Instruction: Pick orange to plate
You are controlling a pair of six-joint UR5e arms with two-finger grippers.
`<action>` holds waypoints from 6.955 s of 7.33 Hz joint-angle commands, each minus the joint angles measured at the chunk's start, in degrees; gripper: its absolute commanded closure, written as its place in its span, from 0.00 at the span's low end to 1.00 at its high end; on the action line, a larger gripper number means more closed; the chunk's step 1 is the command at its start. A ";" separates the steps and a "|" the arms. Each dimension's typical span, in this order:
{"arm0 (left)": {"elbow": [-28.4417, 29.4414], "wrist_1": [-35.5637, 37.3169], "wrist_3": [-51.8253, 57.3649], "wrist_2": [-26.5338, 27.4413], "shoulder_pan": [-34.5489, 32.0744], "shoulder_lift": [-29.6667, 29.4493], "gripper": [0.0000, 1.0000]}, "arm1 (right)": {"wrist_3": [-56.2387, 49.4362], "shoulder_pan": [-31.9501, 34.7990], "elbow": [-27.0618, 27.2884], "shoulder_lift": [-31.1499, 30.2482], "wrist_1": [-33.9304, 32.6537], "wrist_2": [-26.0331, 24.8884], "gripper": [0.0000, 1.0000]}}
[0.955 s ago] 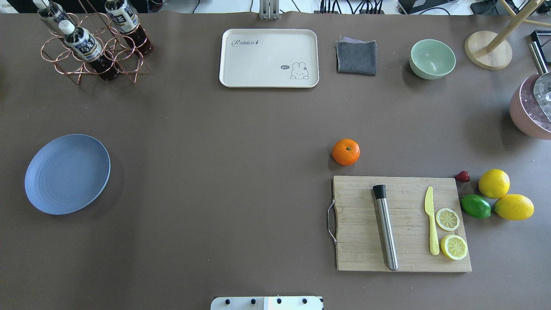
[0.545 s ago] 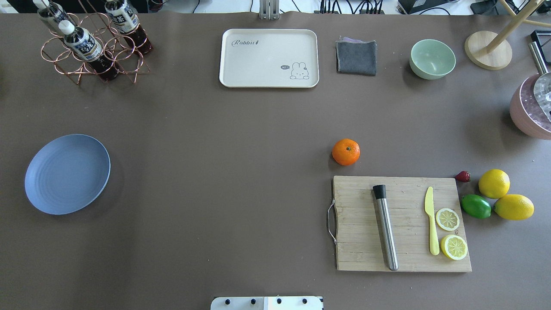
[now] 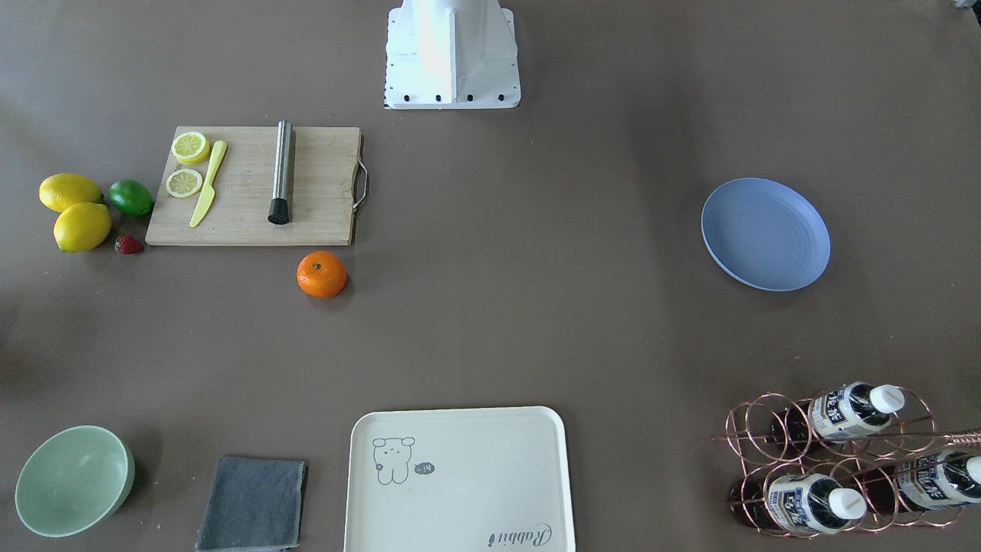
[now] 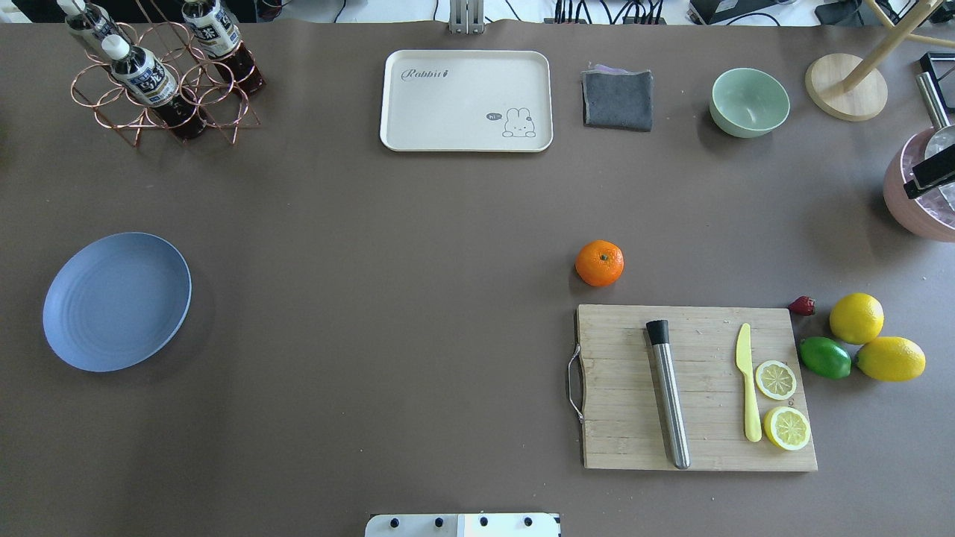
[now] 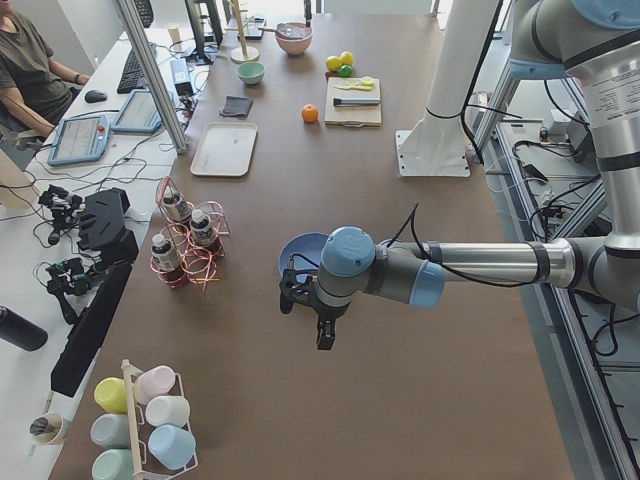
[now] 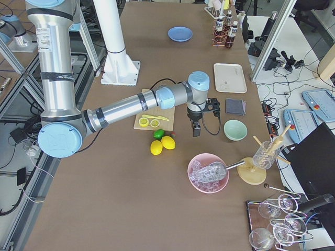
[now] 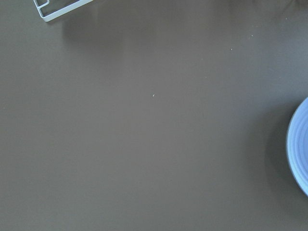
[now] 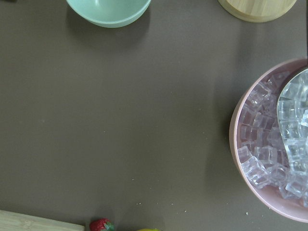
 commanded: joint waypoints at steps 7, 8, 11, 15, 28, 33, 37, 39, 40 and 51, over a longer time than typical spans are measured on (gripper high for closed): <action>21.07 -30.19 -22.92 2.08 24.88 -14.25 0.17 | -0.15 -1.54 0.80 -0.43 0.00 0.10 0.00; 21.25 -30.98 -23.01 3.83 26.98 -14.25 0.19 | -0.15 -1.63 0.80 -0.43 0.00 0.10 0.00; 22.91 -33.17 -23.18 5.43 28.85 -14.25 0.45 | -0.15 -1.72 0.97 -0.60 0.00 0.10 0.00; 21.61 -34.94 -26.08 3.77 28.94 -14.33 1.00 | 0.64 -2.16 1.85 0.18 0.00 0.28 0.00; 9.90 -9.01 -76.18 25.90 56.43 -45.97 1.00 | 36.86 -33.89 -3.75 22.33 0.09 -13.33 0.00; 10.61 -9.28 -77.24 27.49 58.91 -46.15 1.00 | 36.94 -35.03 -18.18 26.47 15.38 -14.66 0.02; 10.53 -9.28 -77.24 27.40 58.91 -46.06 1.00 | 37.12 -36.00 -18.19 25.77 15.03 -14.66 0.07; 10.61 -9.28 -77.06 27.40 58.91 -45.98 0.36 | 37.47 -36.00 -17.66 25.94 14.94 -14.49 0.80; 10.44 -9.28 -76.97 27.49 58.91 -46.06 0.07 | 37.47 -35.74 -17.49 26.20 14.86 -14.23 1.00; 2.18 -5.94 -63.61 15.27 42.65 -37.45 0.03 | 56.46 -48.74 -24.60 43.61 13.28 -26.97 1.00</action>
